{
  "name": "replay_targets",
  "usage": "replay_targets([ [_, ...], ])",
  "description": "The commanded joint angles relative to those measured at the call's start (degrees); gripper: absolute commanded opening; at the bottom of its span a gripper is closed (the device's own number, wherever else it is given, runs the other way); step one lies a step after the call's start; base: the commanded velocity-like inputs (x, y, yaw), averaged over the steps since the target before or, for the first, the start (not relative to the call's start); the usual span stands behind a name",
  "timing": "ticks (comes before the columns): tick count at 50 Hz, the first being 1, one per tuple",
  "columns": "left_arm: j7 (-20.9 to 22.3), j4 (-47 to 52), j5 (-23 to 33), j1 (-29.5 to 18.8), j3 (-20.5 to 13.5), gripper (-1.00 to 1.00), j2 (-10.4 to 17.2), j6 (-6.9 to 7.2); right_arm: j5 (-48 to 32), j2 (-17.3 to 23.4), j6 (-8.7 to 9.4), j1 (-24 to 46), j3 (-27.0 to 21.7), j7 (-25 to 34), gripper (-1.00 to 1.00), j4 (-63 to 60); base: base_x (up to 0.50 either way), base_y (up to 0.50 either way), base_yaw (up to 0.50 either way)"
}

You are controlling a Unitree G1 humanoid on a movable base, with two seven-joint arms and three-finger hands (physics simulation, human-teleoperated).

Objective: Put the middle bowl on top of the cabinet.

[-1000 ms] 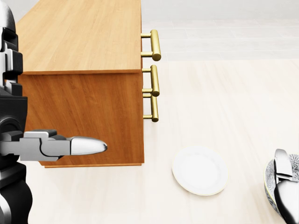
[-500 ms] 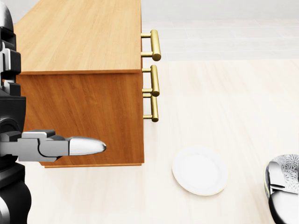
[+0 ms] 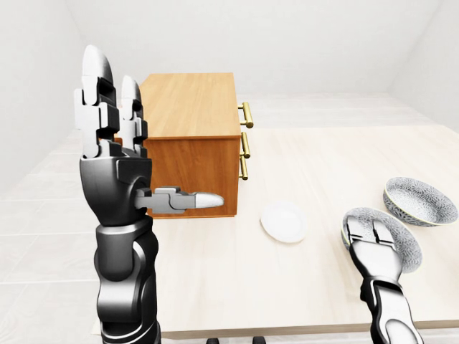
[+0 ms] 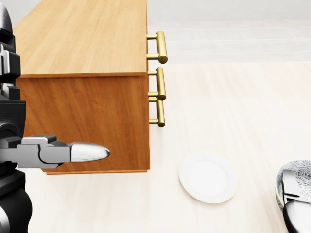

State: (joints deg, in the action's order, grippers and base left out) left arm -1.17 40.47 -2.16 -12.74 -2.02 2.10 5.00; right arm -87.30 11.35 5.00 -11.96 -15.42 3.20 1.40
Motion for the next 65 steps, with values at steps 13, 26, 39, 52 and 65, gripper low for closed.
replay_targets([
  [13, 0.0, 0.3, -0.1, 0.3, 0.0, 1.00, 0.0, 0.00, 0.9, 1.4, 0.00, -0.5, -1.5, -1.5, -1.00, 3.9, 0.00, 0.00, 0.00],
  [26, 0.1, -0.3, -0.4, 0.1, -0.1, 1.00, 0.1, 0.00, 0.8, 1.1, 0.00, -1.0, -1.7, -0.1, -1.00, 1.5, 0.00, 0.00, 0.00],
  [39, 0.2, -0.1, -0.5, 0.1, -0.1, 1.00, 0.1, 0.00, -3.3, 0.9, 0.00, -1.7, -2.0, 5.9, -1.00, -8.6, 0.00, 0.00, 0.00],
  [52, 0.1, 0.1, -0.4, 0.0, 0.1, 1.00, 0.1, 0.00, -13.3, 0.2, 0.00, 0.1, -5.2, 15.2, -1.00, -22.8, 0.00, 0.00, 0.00],
  [65, 0.2, -0.2, -0.4, 0.0, 0.0, 1.00, 0.0, 0.00, -12.2, -1.7, 0.00, 2.8, -7.1, 17.8, -1.00, -25.8, 0.00, 0.00, 0.00],
])
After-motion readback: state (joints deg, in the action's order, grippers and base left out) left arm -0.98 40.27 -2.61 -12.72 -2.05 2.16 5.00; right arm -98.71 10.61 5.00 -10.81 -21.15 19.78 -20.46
